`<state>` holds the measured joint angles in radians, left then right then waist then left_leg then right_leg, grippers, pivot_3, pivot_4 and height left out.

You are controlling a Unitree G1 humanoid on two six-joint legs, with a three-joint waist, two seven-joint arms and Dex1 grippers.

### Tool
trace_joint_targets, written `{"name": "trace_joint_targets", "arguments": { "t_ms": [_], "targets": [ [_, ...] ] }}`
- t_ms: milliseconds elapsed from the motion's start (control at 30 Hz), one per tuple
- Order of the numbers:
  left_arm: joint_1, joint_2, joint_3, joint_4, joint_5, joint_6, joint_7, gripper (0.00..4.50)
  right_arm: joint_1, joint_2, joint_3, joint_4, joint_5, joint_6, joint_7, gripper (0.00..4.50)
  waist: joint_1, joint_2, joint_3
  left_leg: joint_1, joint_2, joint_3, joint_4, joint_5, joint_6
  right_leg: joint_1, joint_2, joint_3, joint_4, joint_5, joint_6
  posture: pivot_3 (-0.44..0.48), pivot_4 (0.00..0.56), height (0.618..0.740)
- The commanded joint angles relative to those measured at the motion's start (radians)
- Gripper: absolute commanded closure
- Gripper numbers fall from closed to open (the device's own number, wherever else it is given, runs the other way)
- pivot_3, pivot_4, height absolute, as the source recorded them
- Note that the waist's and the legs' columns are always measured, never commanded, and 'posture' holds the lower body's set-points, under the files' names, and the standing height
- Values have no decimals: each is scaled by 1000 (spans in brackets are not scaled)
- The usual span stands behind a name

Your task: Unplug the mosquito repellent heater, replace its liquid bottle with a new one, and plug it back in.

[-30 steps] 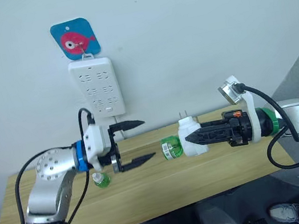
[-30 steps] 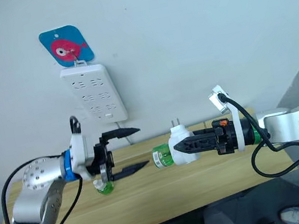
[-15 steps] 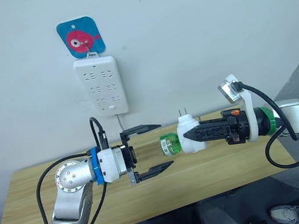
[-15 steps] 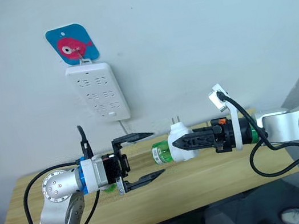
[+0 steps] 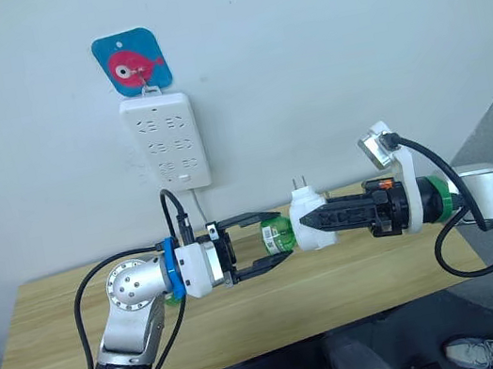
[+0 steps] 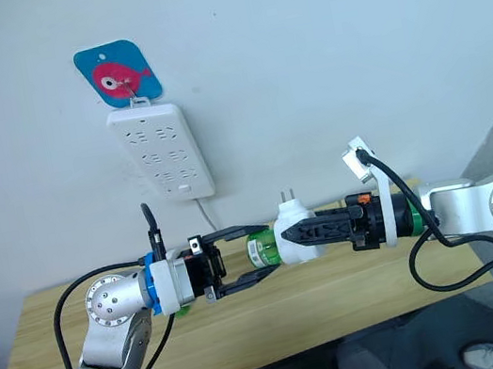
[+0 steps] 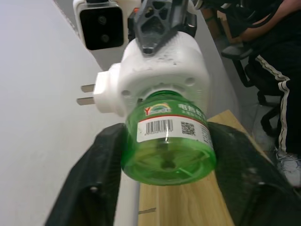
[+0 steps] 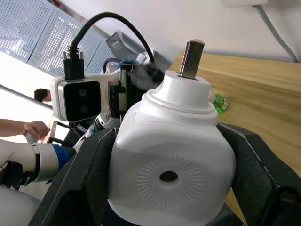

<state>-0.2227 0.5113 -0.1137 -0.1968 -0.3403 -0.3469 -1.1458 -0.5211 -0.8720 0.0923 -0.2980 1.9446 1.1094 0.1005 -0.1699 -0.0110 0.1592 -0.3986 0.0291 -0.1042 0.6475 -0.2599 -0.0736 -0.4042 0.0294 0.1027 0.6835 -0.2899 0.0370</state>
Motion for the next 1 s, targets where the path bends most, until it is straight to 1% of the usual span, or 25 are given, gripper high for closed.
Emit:
{"name": "trace_joint_targets", "arguments": {
  "t_ms": [33, 67, 100, 133, 233, 267, 333, 433, 533, 667, 733, 833, 900, 933, 967, 1000],
  "targets": [
    [-32, 61, 0, -72, -83, 121, -29, 2240, -8, 1, -28, -16, 28, -12, 8, 1429, 0, 0, 0, 0, 0, 0, 0, 0, 0, 0, 0, 0, 0, 0, 0, -214, 121, 736],
    [-52, 103, 1, -96, -127, 248, -26, 2240, -11, -3, -27, -17, 28, -10, 9, 1429, -1, 0, 0, 0, 0, 0, 0, 0, 0, 0, 0, 0, 1, 0, 1, -214, 121, 736],
    [-90, 162, 3, -116, -201, 443, -7, 2240, -16, -9, -26, -19, 23, -4, 15, 1429, -2, 0, 0, 0, 0, -1, 0, 0, 0, 0, 0, 0, 1, -1, 1, -214, 121, 736],
    [-119, 203, 5, -131, -255, 585, 12, 2240, -20, -14, -25, -21, 20, 0, 19, 1429, -3, 0, 0, 0, 0, -1, 0, 0, 0, 0, 0, 0, 2, -1, 1, -214, 121, 736],
    [-219, 290, 14, -119, -460, 978, 65, 2240, -36, -21, -25, -22, -14, 18, 54, 1429, -5, 0, 0, 1, 0, -2, 1, 0, 0, 0, 1, -1, 5, -3, 4, -204, 123, 736],
    [-255, 319, 11, -98, -515, 1083, 46, 2240, -45, -22, -26, -24, -40, 28, 81, 1429, -5, 0, 0, 1, 0, -2, 1, 0, 0, 0, 1, -2, 5, -3, 4, -204, 124, 736],
    [-310, 357, 3, -63, -581, 1230, 17, 2240, -53, -24, -27, -25, -64, 41, 118, 1429, -7, 0, 0, 1, 0, -2, 1, 0, 0, -1, 1, -2, 5, -3, 4, -204, 124, 736],
    [-422, 358, -14, 31, -667, 1433, 4, 2240, -65, -23, -27, -14, -69, 56, 162, 1429, -9, 0, 0, 1, 0, -3, 1, 0, 0, -1, 2, -3, 6, -3, 4, -210, 125, 736],
    [-459, 340, -7, 60, -685, 1498, 18, 2240, -71, -22, -25, -10, -78, 60, 179, 1429, -12, 0, 0, 1, 0, -3, 1, 0, 0, -1, 2, -2, 6, -3, 3, -210, 125, 736],
    [-468, 331, 3, 63, -686, 1528, 24, 2240, -72, -21, -25, -9, -84, 62, 188, 1429, -19, 0, 0, 1, 0, -3, 0, 0, 0, -1, 2, -2, 6, -4, 3, -210, 125, 736],
    [-423, 326, 18, 46, -629, 1424, 8, 1519, -66, -22, -26, -6, -57, 55, 169, 1429, -21, 0, 0, 2, 0, -3, 0, 0, 0, -1, 2, -3, 6, -4, 3, -216, 125, 736],
    [-380, 313, 51, 26, -588, 1328, -7, 694, -59, -26, -28, -2, -32, 47, 152, 1429, -25, 0, 0, 3, 1, -2, 0, 0, 0, -1, 2, -1, 7, -4, 2, -216, 125, 736],
    [-348, 303, 68, 5, -534, 1250, 10, 90, -53, -28, -30, 4, -12, 39, 136, 1429, -23, 0, 0, 3, 1, -2, 0, 0, 0, -1, 2, -1, 8, -4, 2, -210, 120, 736],
    [-317, 307, 83, -19, -511, 1195, -6, 8, -48, -29, -31, 12, 2, 32, 123, 1429, -23, 0, 0, 3, 1, -2, 0, 0, 0, -1, 2, -1, 8, -4, 2, -210, 120, 736],
    [-288, 290, 116, -37, -502, 1159, 22, 0, -42, -31, -34, 23, 15, 26, 108, 1429, -23, 0, 0, 2, 1, -2, 1, 0, 0, -1, 2, -1, 8, -4, 2, -208, 119, 736],
    [-266, 282, 144, -51, -511, 1157, 46, 0, -38, -34, -36, 29, 16, 26, 103, 1429, -22, 0, 0, 2, 1, -2, 0, 0, 0, -1, 2, -1, 7, -4, 2, -208, 119, 736]
  ]
}}
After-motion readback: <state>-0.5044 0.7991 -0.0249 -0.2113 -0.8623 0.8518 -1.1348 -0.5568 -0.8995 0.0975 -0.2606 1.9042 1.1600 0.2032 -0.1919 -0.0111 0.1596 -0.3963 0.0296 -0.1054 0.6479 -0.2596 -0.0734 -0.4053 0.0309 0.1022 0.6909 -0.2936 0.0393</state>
